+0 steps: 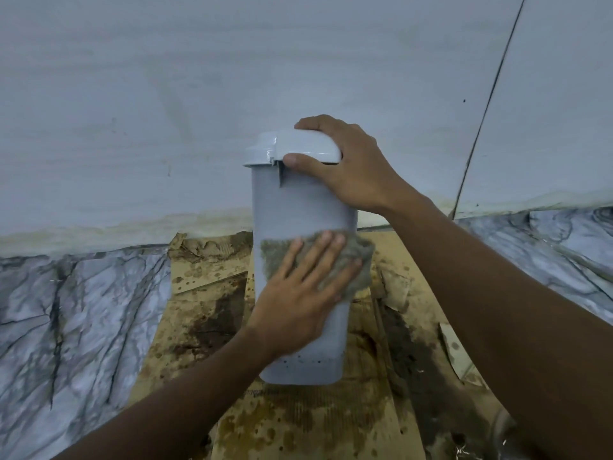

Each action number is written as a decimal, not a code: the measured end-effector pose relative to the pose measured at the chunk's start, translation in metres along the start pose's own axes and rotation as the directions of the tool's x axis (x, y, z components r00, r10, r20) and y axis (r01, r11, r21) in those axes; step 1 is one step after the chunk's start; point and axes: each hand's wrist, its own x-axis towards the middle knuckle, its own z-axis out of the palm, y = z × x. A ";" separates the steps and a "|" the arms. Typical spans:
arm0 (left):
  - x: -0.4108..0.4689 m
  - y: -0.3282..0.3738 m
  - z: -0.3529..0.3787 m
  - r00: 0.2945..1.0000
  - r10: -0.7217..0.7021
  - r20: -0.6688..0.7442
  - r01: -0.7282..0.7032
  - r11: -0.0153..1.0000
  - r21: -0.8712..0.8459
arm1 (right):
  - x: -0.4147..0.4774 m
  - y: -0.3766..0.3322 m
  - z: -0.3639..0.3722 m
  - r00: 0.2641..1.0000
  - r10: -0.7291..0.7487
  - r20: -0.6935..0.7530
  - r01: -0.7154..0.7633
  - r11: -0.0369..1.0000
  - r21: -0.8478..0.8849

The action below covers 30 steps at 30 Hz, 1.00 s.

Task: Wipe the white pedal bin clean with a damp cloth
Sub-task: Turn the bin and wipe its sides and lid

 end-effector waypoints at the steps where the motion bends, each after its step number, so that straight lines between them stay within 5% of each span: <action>1: -0.014 0.010 0.004 0.995 0.081 0.058 -0.082 0.997 0.010 | -0.001 0.001 0.000 1.000 0.004 -0.005 -0.004 1.000 0.013; 5: -0.028 0.019 0.012 0.961 0.251 0.118 -0.258 0.965 0.048 | -0.003 0.003 0.000 1.000 0.004 -0.024 -0.003 0.999 0.038; 10: 0.041 -0.020 -0.012 0.995 -0.029 -0.092 0.030 1.000 0.002 | -0.001 -0.001 0.005 0.999 -0.030 -0.029 0.030 0.999 0.010; 13: 0.044 -0.019 -0.014 0.991 -0.087 -0.103 0.085 0.996 -0.027 | 0.000 -0.002 0.008 0.998 -0.053 -0.026 0.053 0.998 -0.018; 17: -0.028 0.020 0.015 0.981 0.169 0.091 -0.168 0.986 -0.015 | 0.002 0.004 0.007 0.999 -0.029 -0.028 0.029 0.999 0.019; 22: -0.077 0.036 0.031 0.847 0.478 0.233 -0.485 0.874 -0.031 | 0.002 0.005 0.008 0.999 -0.024 -0.038 0.026 0.998 0.050; 26: -0.032 0.004 0.010 0.980 0.187 0.061 -0.185 0.982 -0.039 | 0.006 0.003 0.010 0.999 -0.015 -0.034 0.017 0.997 0.072; 30: -0.006 -0.023 -0.005 0.996 -0.063 -0.059 0.061 0.997 -0.044 | 0.009 0.004 0.013 0.999 -0.025 -0.040 0.028 0.996 0.081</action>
